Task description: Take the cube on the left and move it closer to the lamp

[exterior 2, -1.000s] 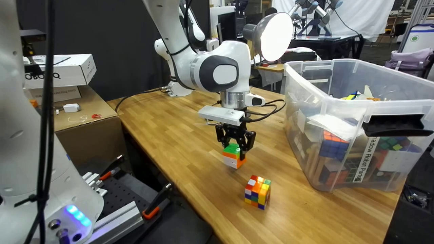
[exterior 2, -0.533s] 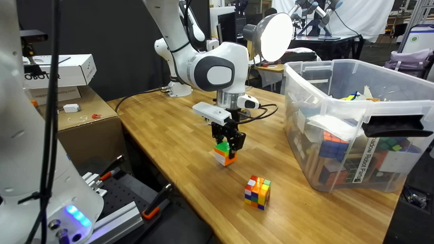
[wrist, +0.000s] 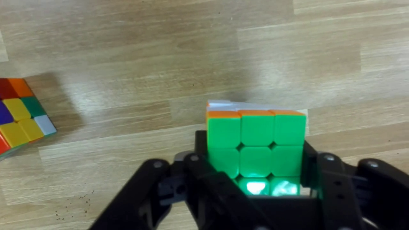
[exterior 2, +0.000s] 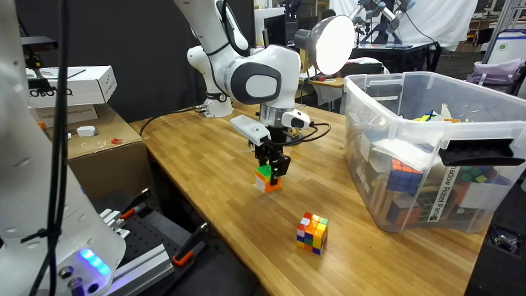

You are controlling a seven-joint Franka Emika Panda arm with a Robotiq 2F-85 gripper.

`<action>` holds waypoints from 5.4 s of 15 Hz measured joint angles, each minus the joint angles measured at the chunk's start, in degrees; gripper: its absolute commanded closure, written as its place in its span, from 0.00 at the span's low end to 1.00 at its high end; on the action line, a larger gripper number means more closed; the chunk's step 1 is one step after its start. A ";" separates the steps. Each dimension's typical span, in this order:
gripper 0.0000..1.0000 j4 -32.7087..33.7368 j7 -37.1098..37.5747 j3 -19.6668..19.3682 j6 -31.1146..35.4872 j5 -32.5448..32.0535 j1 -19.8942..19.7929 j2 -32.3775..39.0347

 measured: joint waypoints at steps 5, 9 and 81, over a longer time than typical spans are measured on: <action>0.63 -0.05 0.08 0.01 -0.08 0.01 0.01 -0.13; 0.63 0.27 0.09 0.66 0.02 3.73 -0.10 -0.06; 0.00 11.73 20.71 5.70 1.90 6.97 12.69 7.57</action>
